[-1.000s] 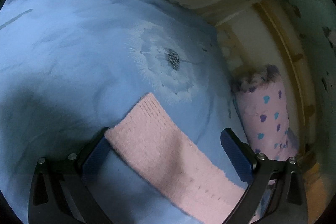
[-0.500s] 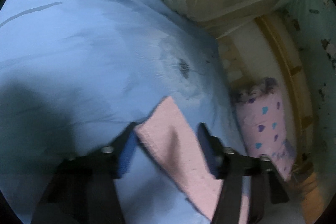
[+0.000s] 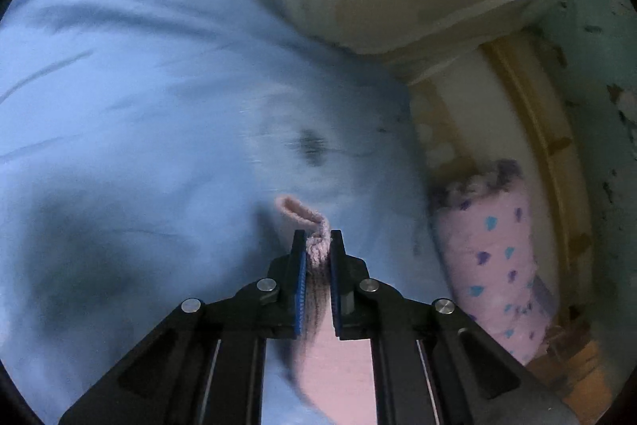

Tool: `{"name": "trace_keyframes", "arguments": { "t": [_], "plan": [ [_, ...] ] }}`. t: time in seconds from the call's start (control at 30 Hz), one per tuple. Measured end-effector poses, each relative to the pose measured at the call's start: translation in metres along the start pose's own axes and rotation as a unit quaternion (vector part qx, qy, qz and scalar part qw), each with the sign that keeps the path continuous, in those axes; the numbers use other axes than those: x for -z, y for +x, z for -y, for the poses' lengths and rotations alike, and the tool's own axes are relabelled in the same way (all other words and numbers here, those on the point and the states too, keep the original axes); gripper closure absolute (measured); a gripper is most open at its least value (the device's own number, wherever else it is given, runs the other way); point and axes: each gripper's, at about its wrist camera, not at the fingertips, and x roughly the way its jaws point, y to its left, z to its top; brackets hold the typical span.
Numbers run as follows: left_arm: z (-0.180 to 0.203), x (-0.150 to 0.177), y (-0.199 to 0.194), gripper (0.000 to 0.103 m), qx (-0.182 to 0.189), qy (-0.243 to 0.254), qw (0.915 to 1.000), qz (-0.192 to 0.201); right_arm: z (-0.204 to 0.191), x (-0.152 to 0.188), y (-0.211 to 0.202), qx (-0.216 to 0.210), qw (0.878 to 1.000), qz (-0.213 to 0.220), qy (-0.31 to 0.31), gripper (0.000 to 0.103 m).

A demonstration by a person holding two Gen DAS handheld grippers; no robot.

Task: Fold small clothes
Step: 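Grasp the sleeve cuff with the left gripper and fold it across the body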

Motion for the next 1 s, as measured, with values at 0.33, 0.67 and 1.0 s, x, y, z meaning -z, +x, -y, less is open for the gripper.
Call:
{"name": "trace_keyframes", "arguments": {
  "t": [0.33, 0.67, 1.0],
  "plan": [
    [0.143, 0.043, -0.015, 0.100, 0.060, 0.086, 0.9944, -0.014, 0.088, -0.003, -0.003, 0.041, 0.989, 0.017, 0.144, 0.000],
    [0.275, 0.133, -0.024, 0.100, 0.125, 0.155, 0.9789, -0.046, 0.165, 0.008, -0.028, 0.103, 0.970, 0.031, 0.218, 0.000],
    [0.362, 0.292, -0.002, 0.100, 0.164, 0.222, 0.9561, -0.100, 0.232, 0.026, -0.087, 0.171, 0.945, 0.065, 0.270, 0.000]
  ]
}}
